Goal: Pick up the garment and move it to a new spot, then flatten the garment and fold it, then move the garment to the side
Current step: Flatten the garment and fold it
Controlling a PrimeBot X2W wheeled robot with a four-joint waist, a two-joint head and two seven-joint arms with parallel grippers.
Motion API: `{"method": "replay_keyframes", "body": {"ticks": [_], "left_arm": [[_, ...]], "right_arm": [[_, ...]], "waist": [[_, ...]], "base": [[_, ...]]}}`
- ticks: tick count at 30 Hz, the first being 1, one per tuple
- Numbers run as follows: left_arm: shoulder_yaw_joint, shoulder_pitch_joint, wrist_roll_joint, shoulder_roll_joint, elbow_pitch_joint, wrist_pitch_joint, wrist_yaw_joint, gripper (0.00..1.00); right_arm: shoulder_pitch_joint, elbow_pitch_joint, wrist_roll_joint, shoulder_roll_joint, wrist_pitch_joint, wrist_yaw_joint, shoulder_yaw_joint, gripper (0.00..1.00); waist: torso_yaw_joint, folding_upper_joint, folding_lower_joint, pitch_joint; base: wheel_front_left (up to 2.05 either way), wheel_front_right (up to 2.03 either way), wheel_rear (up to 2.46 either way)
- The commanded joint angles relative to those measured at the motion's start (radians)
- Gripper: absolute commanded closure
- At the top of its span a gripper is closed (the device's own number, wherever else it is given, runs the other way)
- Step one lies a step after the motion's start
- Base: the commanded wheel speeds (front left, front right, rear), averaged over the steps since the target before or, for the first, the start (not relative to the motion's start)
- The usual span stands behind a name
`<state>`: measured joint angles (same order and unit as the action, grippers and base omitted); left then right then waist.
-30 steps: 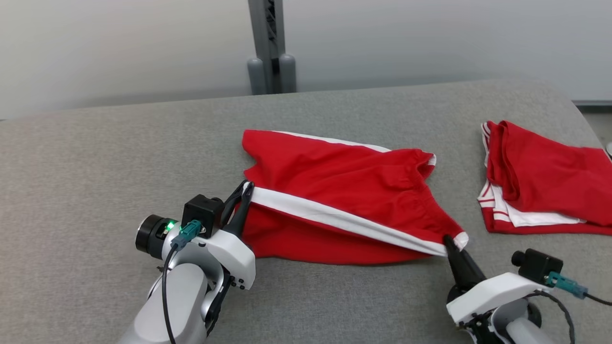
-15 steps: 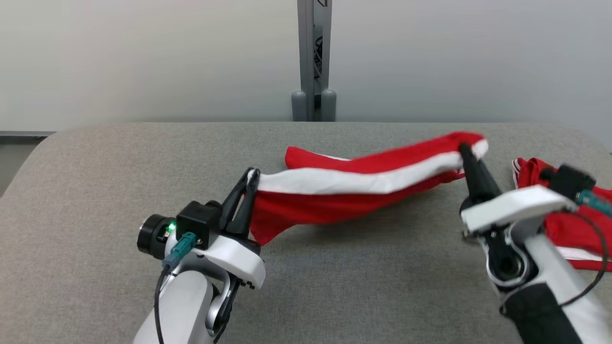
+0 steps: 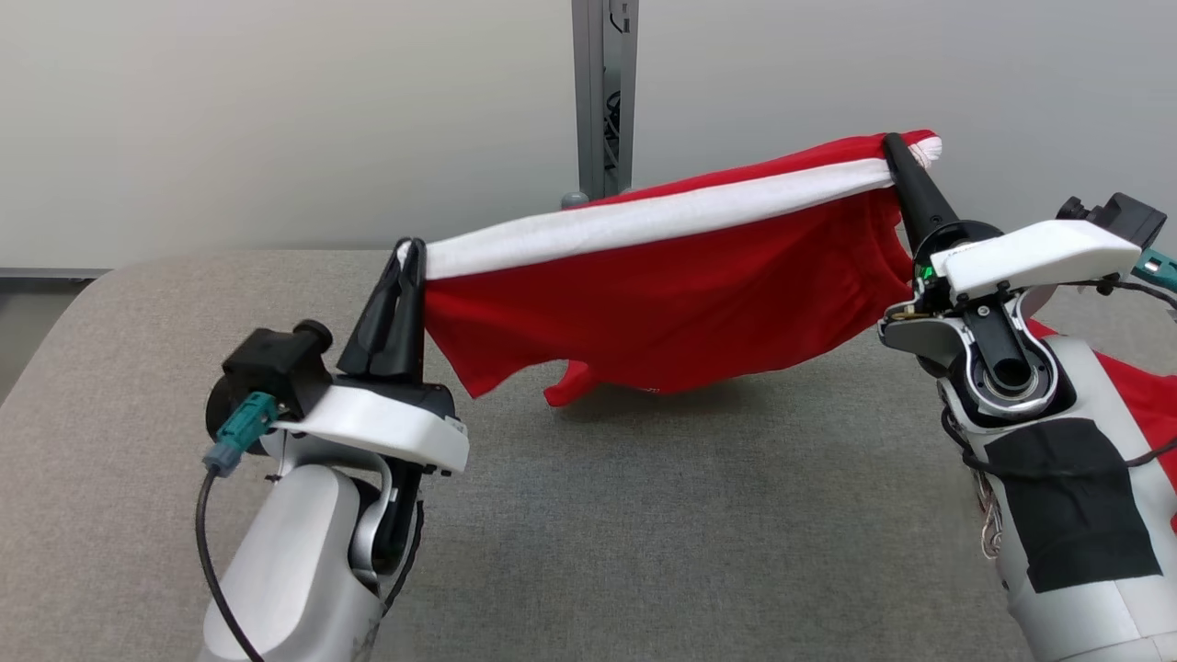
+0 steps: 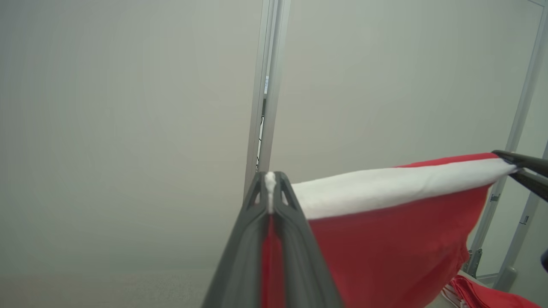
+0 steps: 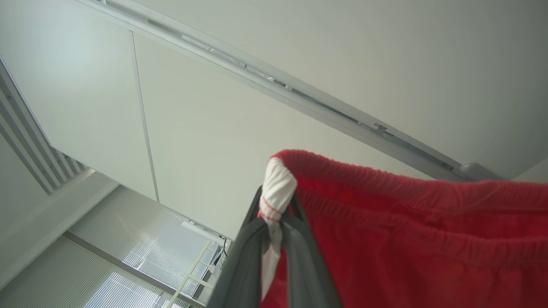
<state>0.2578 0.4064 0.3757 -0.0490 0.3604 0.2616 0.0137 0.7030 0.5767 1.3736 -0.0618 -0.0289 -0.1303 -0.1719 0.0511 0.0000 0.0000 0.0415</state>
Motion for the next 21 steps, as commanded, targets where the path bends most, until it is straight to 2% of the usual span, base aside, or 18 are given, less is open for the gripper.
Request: {"method": "replay_keyframes", "body": {"ticks": [1,5,8,12,17,21], "left_arm": [[-0.016,0.029,0.025,-0.005,-0.016,0.004,0.01,1.0],[-0.041,0.053,0.064,-0.004,-0.062,0.004,0.04,1.0],[-0.051,0.047,0.121,-0.005,-0.095,0.004,0.059,1.0],[-0.039,0.03,0.234,-0.004,-0.105,0.004,0.06,1.0],[-0.028,0.035,0.245,-0.004,-0.092,0.004,0.056,1.0],[-0.024,0.031,0.31,-0.004,-0.067,0.004,0.04,1.0]], "right_arm": [[0.027,0.016,0.037,0.002,-0.012,-0.001,0.012,1.0],[0.055,0.053,0.133,0.005,-0.024,-0.001,0.029,1.0],[0.068,0.071,0.199,0.006,-0.024,-0.001,0.005,1.0],[0.069,0.067,0.246,0.006,0.003,-0.001,-0.061,1.0],[0.07,0.059,0.269,0.007,0.03,-0.001,-0.111,1.0],[0.063,0.052,0.288,0.008,0.045,-0.001,-0.134,1.0]], "waist": [[0.003,0.0,0.0,0.005],[0.004,0.0,0.0,0.012],[0.002,0.0,0.0,0.016],[-0.007,0.0,0.0,0.018],[-0.014,0.0,0.0,0.019],[-0.019,0.0,0.0,0.016]], "base": [[0.0,0.0,0.0],[0.0,0.0,0.0],[0.0,0.0,0.0],[0.0,0.0,0.0],[0.0,0.0,0.0],[0.0,0.0,0.0]]}}
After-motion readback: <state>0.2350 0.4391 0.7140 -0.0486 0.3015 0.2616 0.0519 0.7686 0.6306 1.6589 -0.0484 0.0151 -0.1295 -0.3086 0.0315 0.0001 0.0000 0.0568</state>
